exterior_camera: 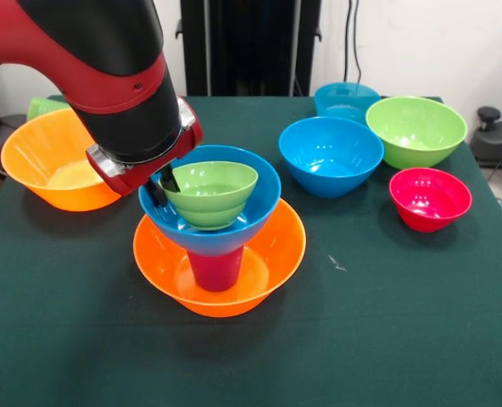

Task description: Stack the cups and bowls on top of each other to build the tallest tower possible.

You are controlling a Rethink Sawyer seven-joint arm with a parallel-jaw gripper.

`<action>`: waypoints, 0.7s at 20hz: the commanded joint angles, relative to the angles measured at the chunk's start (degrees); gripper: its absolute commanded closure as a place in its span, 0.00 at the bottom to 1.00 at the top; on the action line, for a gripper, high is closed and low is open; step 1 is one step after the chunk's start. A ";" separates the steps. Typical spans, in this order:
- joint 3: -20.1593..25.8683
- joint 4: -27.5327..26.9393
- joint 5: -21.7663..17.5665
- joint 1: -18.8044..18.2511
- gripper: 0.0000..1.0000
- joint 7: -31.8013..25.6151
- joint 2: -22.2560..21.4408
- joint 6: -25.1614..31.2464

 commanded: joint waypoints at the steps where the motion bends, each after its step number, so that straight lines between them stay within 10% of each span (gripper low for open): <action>1: -4.55 2.67 -3.40 0.18 1.00 -12.09 -0.71 -2.61; 14: -4.72 3.16 -3.46 0.04 1.00 -11.47 -0.69 -3.18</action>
